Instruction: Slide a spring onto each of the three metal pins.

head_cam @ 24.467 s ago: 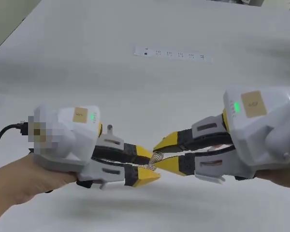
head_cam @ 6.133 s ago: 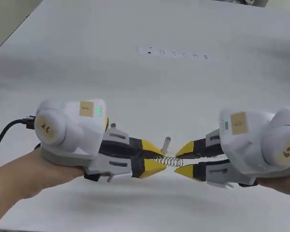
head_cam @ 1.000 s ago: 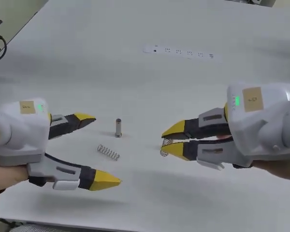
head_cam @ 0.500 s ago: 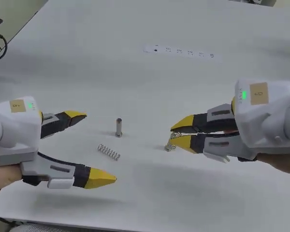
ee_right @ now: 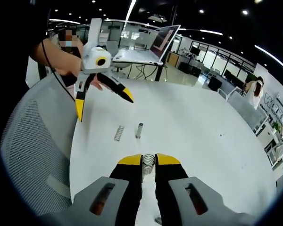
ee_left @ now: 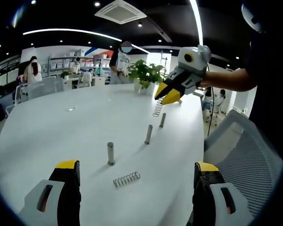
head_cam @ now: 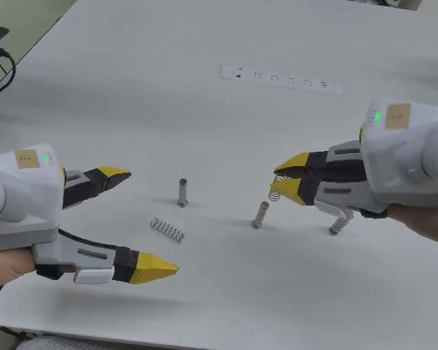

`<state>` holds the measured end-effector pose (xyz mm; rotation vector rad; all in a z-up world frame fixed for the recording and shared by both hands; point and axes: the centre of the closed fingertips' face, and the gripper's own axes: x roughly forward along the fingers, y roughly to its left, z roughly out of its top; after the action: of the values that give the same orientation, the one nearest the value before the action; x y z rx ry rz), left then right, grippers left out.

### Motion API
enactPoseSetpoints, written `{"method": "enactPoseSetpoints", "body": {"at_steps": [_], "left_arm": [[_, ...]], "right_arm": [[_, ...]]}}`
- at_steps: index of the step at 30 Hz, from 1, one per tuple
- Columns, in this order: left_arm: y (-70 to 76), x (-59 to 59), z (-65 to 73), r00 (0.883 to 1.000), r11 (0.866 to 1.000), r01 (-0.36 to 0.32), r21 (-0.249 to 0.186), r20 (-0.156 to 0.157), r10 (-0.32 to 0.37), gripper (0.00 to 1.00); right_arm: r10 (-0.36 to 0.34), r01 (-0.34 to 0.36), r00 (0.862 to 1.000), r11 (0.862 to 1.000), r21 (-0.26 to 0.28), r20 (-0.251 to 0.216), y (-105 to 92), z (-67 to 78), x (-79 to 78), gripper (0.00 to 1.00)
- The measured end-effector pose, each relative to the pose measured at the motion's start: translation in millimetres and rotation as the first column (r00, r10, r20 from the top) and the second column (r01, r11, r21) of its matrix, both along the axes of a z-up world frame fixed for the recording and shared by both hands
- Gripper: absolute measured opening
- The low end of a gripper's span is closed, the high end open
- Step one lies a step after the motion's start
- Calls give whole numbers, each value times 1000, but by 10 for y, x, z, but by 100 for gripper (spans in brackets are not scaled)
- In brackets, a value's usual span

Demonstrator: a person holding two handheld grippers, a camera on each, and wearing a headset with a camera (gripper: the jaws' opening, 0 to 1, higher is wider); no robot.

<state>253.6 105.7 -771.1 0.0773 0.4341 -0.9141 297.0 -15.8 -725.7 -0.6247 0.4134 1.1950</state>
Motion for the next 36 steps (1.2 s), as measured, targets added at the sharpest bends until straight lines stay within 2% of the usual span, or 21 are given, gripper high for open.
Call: {"method": "enactPoseSetpoints", "body": {"at_steps": [4,7,19,28,36], "left_arm": [[14,12,2,1000,1000,-11,-2,-1,11,98],[25,15,5,1000,1000,-17,-7,-2,17,98],[121,35,-2,999,999,-49,-5,2,49,98],[138,27,-10,998,998,-57,-8,-4,57,98],[161,12,-18,998,998,-65,-8,-6,65,98]], "right_arm": [[-51,55,996,997,51,-71,3,-25,58,6],[-59,63,995,997,54,-80,-3,-36,96,6],[-50,53,993,998,27,-103,29,-137,81,6],[-55,57,991,998,15,-119,18,-204,91,6],[-56,58,992,998,17,-114,32,-229,108,6]]}}
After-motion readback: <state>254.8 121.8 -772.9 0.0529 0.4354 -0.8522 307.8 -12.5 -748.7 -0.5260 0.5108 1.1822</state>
